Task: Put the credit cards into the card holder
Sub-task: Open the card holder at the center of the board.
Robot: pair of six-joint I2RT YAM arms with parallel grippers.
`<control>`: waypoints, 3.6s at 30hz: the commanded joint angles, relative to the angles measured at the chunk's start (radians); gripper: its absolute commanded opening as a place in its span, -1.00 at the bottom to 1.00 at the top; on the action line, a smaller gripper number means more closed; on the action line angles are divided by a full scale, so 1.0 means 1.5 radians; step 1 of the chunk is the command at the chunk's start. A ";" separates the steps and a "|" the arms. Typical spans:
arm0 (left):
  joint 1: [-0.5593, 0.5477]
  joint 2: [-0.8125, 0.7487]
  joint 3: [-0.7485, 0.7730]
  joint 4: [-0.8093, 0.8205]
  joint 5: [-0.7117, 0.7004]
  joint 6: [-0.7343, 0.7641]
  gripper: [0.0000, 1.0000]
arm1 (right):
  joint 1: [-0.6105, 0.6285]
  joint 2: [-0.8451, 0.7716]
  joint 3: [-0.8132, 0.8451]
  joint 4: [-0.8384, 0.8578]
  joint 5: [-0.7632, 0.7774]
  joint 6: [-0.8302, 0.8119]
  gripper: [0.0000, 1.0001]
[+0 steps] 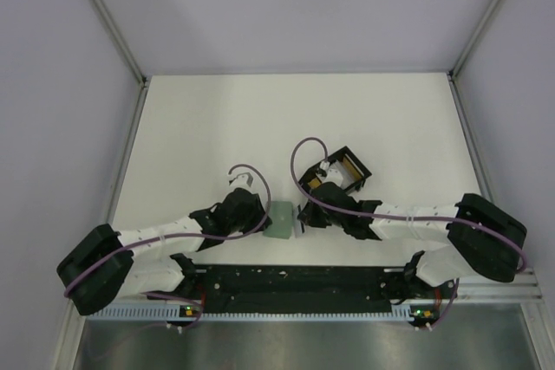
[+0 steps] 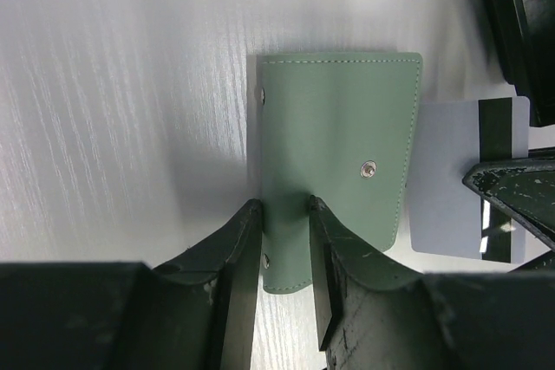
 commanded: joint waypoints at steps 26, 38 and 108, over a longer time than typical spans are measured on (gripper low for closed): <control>-0.005 -0.039 0.012 0.033 0.019 0.071 0.23 | -0.008 -0.052 0.008 0.089 -0.052 -0.019 -1.00; -0.003 -0.171 0.020 -0.071 -0.086 0.073 0.43 | -0.008 -0.003 0.052 0.126 -0.113 -0.036 -1.00; 0.006 -0.250 -0.023 0.100 0.024 0.036 -1.00 | 0.004 0.096 0.124 0.006 -0.024 -0.078 -1.00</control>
